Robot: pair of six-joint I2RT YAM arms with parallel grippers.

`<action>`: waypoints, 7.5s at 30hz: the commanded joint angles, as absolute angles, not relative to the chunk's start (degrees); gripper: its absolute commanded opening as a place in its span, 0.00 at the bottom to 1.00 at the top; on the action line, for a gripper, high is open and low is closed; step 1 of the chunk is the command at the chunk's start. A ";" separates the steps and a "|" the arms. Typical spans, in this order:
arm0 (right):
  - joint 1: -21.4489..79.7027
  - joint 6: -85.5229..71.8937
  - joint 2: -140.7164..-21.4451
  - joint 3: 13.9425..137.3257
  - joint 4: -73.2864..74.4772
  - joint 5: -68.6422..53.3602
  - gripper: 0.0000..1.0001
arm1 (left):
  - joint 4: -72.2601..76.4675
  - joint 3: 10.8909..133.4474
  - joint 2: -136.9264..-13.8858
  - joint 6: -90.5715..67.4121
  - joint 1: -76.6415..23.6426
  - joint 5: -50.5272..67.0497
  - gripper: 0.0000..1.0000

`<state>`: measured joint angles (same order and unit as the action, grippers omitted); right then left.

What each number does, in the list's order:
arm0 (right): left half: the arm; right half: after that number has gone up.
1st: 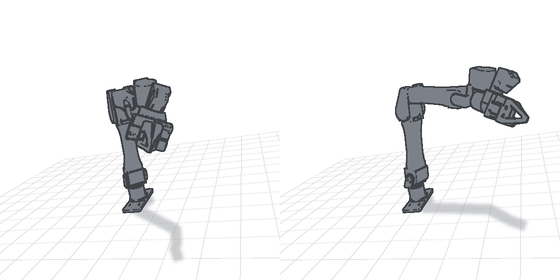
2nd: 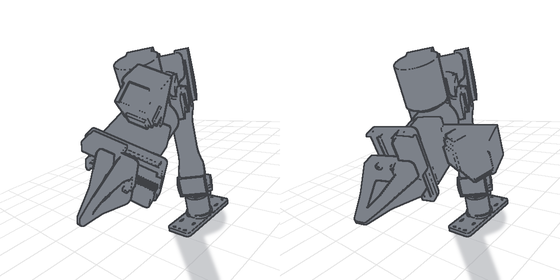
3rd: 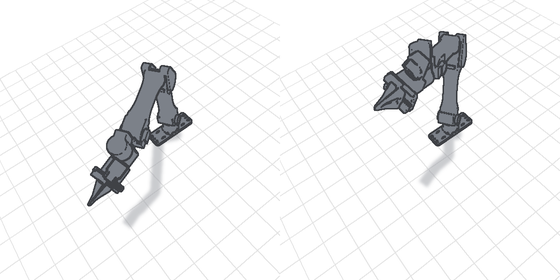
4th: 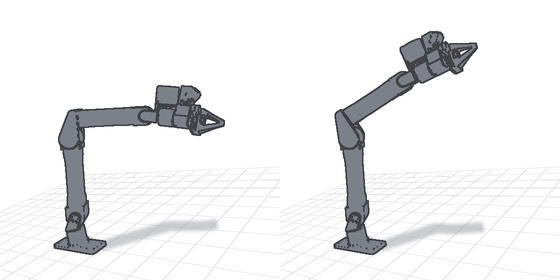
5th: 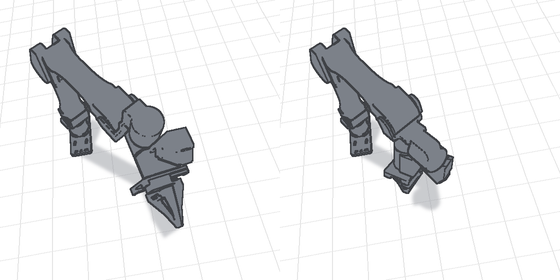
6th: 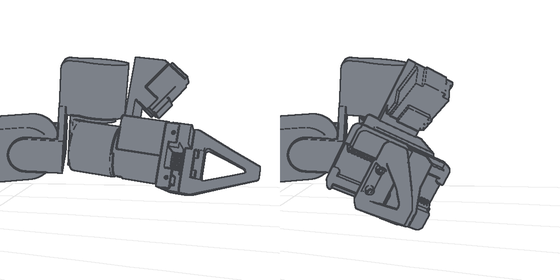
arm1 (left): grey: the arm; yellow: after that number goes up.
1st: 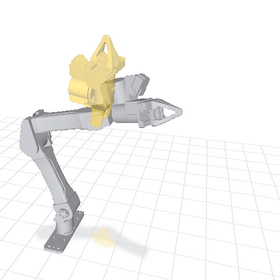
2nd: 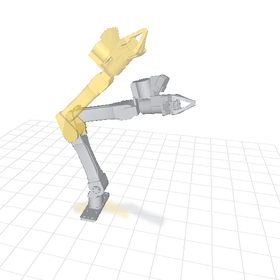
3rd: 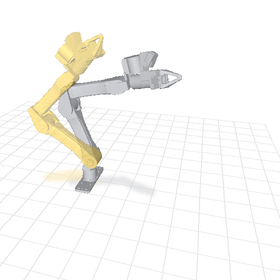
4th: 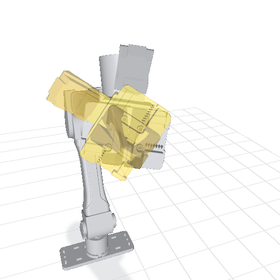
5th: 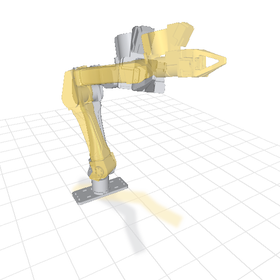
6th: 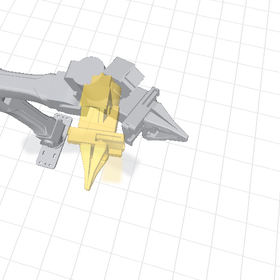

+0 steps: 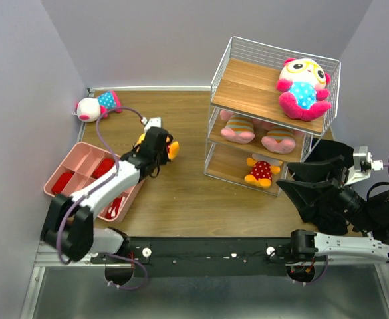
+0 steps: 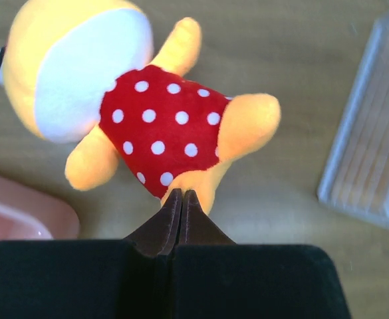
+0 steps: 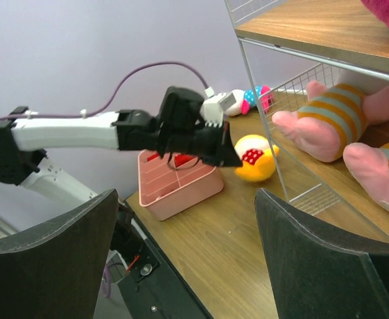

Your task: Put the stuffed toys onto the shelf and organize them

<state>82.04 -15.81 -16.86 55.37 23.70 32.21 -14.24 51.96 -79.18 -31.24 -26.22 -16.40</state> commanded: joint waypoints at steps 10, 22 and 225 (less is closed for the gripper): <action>82.18 -16.43 -18.81 59.59 24.96 29.88 0.90 | -24.08 41.23 -56.15 -27.07 -56.06 -7.21 0.00; 82.18 -16.70 -20.04 60.38 25.75 30.50 0.90 | -30.14 40.95 -56.80 -38.28 -64.25 -18.26 0.48; 82.18 -17.31 -16.52 58.80 28.04 31.46 0.90 | 18.37 53.70 -100.20 -56.16 -59.85 -25.40 0.32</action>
